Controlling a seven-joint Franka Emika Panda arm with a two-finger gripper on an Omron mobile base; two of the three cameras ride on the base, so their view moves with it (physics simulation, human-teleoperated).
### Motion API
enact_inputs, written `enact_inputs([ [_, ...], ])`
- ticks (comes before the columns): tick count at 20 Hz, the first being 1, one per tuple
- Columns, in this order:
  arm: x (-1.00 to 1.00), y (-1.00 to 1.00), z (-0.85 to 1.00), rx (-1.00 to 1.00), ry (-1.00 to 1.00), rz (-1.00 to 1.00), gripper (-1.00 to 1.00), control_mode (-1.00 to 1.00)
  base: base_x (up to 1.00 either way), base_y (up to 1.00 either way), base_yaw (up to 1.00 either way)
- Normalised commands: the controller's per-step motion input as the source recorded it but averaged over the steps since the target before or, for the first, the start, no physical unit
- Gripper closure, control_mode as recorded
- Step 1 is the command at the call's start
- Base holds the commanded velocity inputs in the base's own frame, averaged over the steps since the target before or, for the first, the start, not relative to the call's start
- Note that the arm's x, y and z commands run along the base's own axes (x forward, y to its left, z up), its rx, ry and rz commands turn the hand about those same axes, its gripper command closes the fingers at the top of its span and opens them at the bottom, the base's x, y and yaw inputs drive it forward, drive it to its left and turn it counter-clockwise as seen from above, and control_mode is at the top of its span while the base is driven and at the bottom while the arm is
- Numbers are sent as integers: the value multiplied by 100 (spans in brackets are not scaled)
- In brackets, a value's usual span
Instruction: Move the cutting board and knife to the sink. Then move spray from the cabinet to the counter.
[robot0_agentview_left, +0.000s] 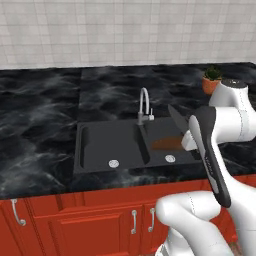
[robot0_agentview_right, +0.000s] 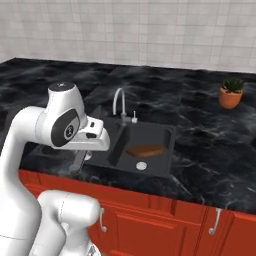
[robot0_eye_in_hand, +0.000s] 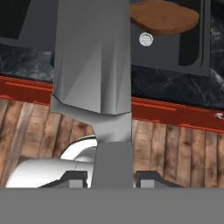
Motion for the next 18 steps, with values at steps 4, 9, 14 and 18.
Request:
enact_inputs([
  [4, 0, 0, 0, 0, 0, 0, 100, 100, 29, -29, -23],
  [9, 0, 0, 0, 0, 0, 0, 100, 100, 35, -19, -3],
  [14, 0, 0, 0, 0, 0, 0, 100, 100, 55, -1, 13],
  [18, 0, 0, 0, 0, 0, 0, 100, 100, 52, -10, 8],
])
